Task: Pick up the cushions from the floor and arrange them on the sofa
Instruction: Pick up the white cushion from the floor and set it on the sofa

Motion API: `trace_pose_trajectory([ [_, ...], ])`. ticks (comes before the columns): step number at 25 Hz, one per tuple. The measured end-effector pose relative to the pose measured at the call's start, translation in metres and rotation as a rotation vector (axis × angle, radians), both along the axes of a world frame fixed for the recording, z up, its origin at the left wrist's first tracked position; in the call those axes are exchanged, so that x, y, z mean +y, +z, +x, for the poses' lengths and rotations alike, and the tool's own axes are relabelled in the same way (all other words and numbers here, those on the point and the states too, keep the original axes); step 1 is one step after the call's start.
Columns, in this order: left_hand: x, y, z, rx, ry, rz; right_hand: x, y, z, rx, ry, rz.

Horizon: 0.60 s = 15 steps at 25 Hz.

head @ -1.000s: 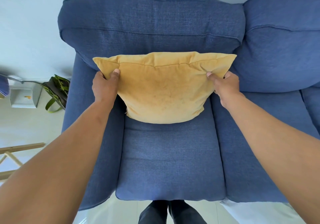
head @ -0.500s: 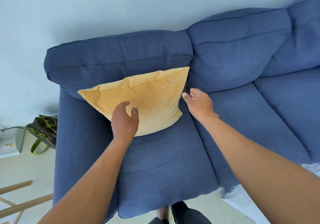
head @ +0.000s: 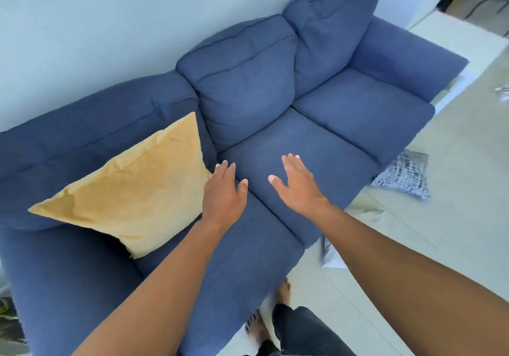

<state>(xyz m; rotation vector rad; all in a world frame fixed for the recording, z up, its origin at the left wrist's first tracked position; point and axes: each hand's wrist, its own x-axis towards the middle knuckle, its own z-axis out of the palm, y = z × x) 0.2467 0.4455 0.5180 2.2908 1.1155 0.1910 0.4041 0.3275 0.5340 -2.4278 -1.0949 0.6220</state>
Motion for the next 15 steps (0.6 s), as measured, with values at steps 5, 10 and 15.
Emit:
trace_pose_trajectory([
  [5,-0.057,0.002,0.057,0.056,-0.265,0.039,-0.089,-0.002,0.029,-0.112,-0.169,-0.093],
  [10,-0.120,-0.008,0.112,0.129,-0.478,0.049,-0.174,-0.016,0.056,-0.084,-0.358,-0.141],
  [15,-0.185,-0.021,0.169,0.204,-0.621,0.064,-0.255,-0.028,0.087,-0.043,-0.462,-0.216],
])
